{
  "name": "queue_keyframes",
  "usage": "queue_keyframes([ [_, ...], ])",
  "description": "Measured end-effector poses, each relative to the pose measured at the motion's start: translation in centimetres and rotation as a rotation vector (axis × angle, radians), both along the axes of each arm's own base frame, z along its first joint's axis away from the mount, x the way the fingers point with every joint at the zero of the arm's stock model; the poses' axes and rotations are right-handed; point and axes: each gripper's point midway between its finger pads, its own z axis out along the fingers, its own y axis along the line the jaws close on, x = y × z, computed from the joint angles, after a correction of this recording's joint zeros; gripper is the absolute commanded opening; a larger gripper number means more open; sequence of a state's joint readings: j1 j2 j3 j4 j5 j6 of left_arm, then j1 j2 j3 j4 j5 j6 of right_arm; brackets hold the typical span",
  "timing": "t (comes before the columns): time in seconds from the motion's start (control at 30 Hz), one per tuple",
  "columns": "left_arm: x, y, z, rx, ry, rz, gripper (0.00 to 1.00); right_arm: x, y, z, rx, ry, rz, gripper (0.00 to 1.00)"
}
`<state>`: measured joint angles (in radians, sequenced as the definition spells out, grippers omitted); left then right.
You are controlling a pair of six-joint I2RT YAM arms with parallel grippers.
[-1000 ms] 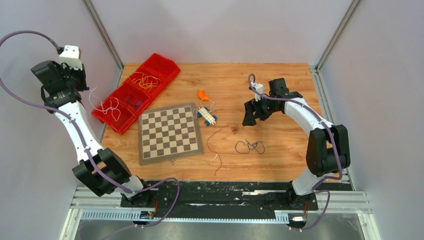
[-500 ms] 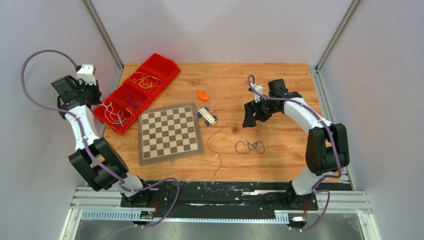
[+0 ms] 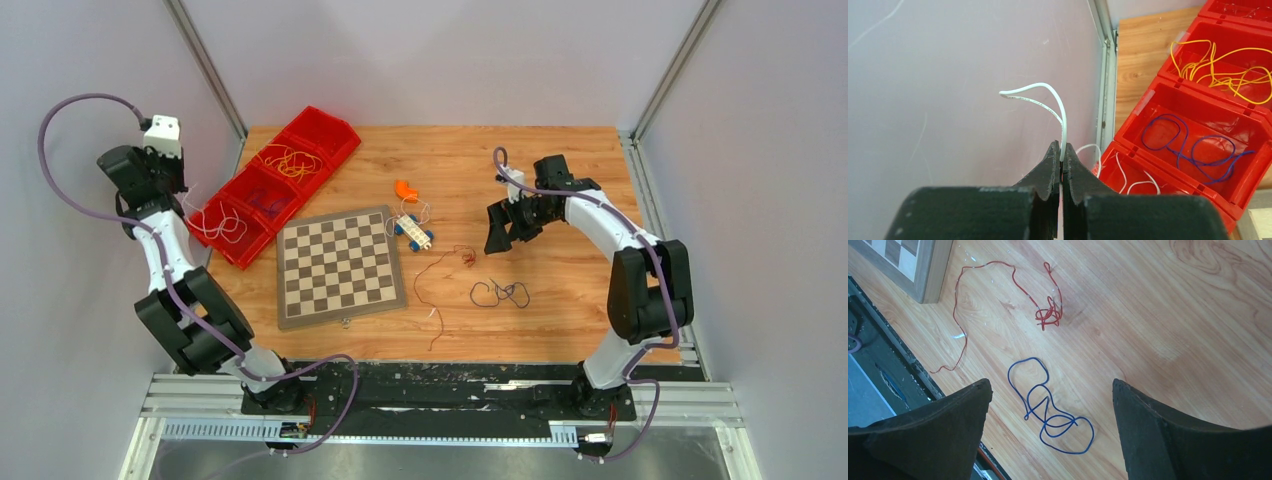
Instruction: Untangle the cables
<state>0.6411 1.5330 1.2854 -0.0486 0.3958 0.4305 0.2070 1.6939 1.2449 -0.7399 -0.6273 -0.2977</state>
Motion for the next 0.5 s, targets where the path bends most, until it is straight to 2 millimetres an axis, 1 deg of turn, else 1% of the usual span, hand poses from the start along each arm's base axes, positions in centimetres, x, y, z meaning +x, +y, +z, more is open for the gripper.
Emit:
queue_keyframes([
  [0.1,-0.3,-0.4,0.4,0.037,-0.023,-0.018,0.0,0.1,0.0,-0.1,0.0,0.008,0.001,0.88],
  [0.17,-0.4,-0.8,-0.2,0.033,-0.015,-0.039,0.0,0.1,0.1,-0.3,-0.002,0.017,0.001,0.88],
  [0.23,-0.5,-1.4,-1.5,0.015,0.004,-0.064,0.0,0.0,0.0,-0.6,-0.004,0.028,0.001,0.88],
  [0.4,-1.6,-3.4,-6.2,-0.08,0.092,-0.118,0.0,-0.3,-0.1,-0.7,-0.008,0.044,0.002,0.88],
  [0.5,-1.7,-3.7,-8.3,-0.126,0.14,-0.127,0.0,-0.4,-0.1,-0.8,-0.011,0.042,0.007,0.88],
])
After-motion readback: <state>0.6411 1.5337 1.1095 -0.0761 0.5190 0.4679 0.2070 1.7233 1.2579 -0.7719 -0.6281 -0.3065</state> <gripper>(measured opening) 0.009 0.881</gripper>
